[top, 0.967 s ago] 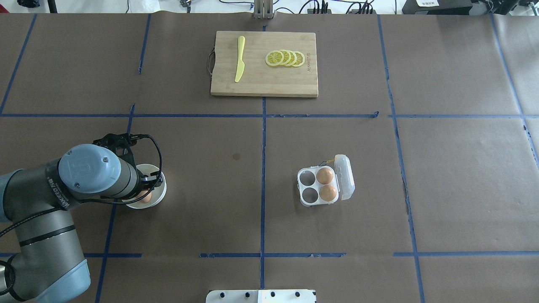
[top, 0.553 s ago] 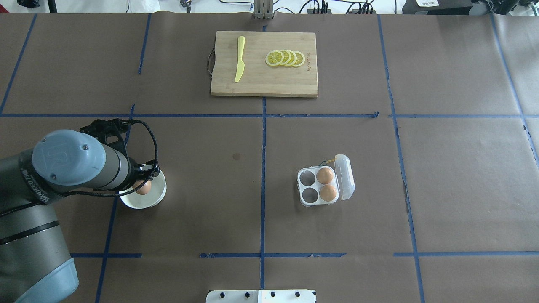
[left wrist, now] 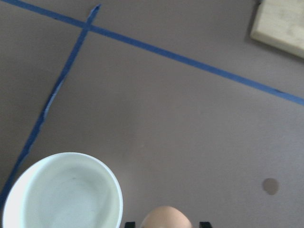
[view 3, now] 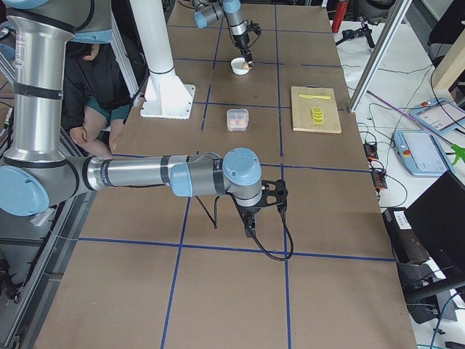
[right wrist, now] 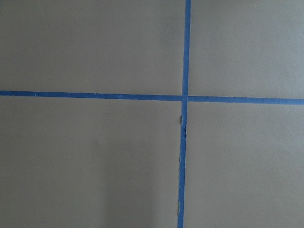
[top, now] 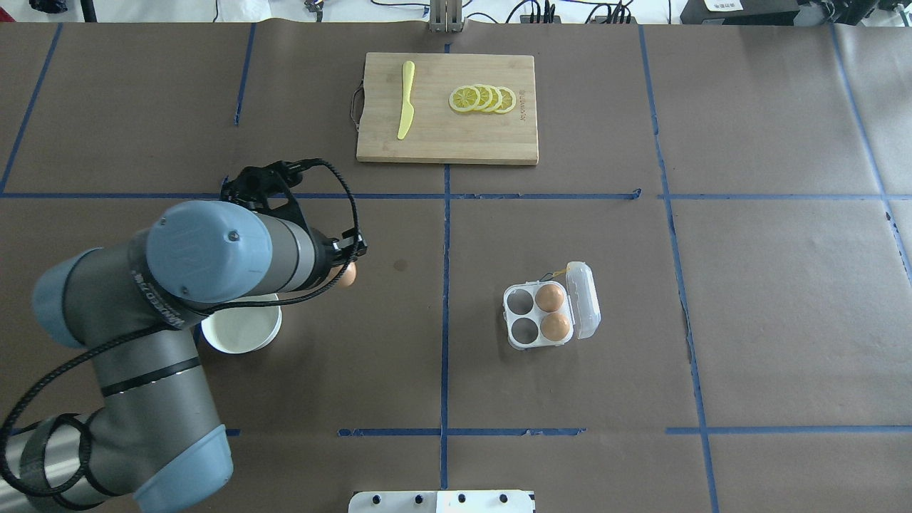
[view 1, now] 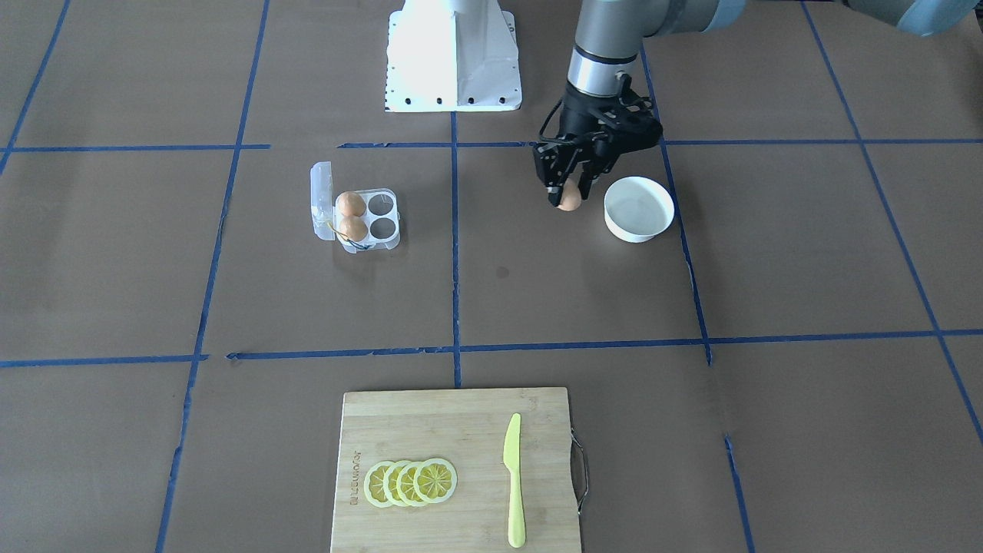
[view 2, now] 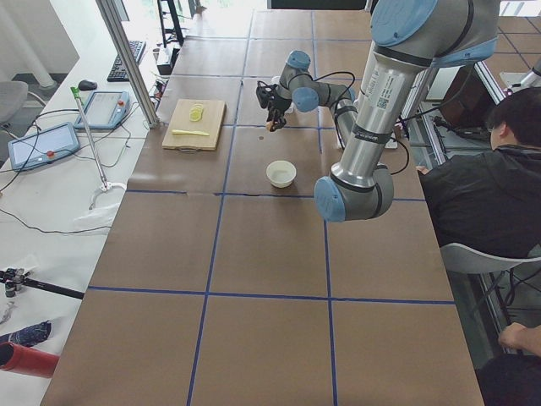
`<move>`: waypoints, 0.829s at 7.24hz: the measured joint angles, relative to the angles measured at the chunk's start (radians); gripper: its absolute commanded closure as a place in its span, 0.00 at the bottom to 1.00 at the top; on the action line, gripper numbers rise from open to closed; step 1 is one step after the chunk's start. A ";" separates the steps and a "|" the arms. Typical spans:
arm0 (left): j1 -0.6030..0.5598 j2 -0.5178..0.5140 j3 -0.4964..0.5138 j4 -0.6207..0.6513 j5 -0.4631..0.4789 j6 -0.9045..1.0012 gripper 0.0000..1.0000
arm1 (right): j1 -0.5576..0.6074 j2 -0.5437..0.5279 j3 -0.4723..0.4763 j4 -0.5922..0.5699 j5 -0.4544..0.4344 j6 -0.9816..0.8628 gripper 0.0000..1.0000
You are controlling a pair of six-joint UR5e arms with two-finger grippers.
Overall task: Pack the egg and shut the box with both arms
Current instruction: 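Lift the egg with the left gripper and carry it to the carton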
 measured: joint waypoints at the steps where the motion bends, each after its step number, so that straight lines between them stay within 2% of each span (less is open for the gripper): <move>1: 0.031 -0.038 0.066 -0.137 0.080 -0.032 1.00 | 0.000 -0.008 0.002 0.001 -0.001 0.000 0.00; 3: 0.106 -0.081 0.226 -0.427 0.235 -0.033 1.00 | 0.001 -0.013 0.005 0.002 0.002 0.001 0.00; 4: 0.145 -0.116 0.307 -0.521 0.290 0.016 1.00 | 0.001 -0.010 0.009 0.002 0.004 0.007 0.00; 6: 0.189 -0.192 0.398 -0.602 0.325 0.120 1.00 | 0.000 0.001 0.014 0.003 0.007 0.054 0.00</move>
